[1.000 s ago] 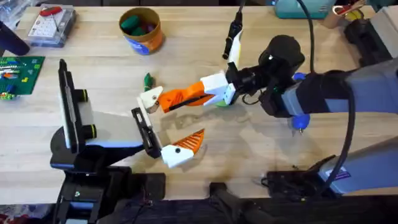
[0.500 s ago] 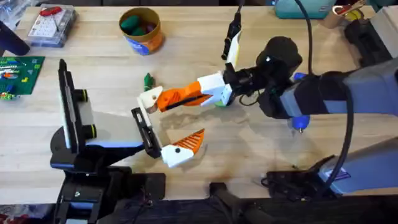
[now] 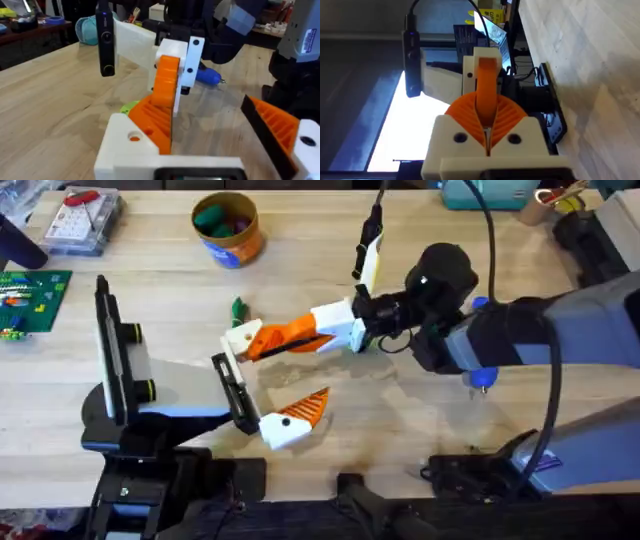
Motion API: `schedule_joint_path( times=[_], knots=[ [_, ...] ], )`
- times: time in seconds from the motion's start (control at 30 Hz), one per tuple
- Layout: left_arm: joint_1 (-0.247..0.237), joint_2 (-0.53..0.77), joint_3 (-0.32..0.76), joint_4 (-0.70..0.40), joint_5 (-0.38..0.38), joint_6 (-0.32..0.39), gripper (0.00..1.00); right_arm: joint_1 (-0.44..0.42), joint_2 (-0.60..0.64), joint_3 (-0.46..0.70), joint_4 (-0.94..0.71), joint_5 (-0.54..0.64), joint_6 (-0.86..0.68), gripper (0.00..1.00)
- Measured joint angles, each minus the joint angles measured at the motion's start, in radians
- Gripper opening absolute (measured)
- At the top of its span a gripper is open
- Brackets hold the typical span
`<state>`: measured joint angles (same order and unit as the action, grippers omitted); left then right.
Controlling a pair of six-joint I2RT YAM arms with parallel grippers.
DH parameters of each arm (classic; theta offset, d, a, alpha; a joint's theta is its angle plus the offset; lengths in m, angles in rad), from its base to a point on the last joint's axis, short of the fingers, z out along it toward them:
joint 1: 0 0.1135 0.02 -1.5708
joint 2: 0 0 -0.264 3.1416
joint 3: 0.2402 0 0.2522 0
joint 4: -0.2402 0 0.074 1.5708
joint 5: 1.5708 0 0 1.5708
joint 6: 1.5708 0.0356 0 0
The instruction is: Pick up the gripper from the table and insert it into the empty holder that is missing its gripper. Then pick up a screw, insert it into the mounting hole, and use the screwdriver to tighten it. Finally, clean up the table by picking up the vegetable and placing it into the bucket.
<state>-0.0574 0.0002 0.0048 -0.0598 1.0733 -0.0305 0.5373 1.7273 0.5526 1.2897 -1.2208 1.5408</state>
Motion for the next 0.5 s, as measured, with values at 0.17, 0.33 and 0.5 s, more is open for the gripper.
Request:
schedule_joint_path(
  times=[0.17, 0.33, 0.5],
  knots=[
    [0.0, 0.0, 0.0, -0.008, 0.0, -0.003, 0.992, 0.003, 0.013, 0.0, 0.006, 0.006, -0.008, 0.006],
    [0.0, 0.0, 0.0, -0.008, 0.0, -0.004, 0.992, 0.003, 0.013, 0.0, 0.007, 0.01, -0.017, 0.006],
    [0.0, 0.0, 0.0, -0.012, 0.0, -0.005, 0.992, 0.003, 0.025, 0.0, 0.012, 0.012, -0.023, 0.006]
  ],
)
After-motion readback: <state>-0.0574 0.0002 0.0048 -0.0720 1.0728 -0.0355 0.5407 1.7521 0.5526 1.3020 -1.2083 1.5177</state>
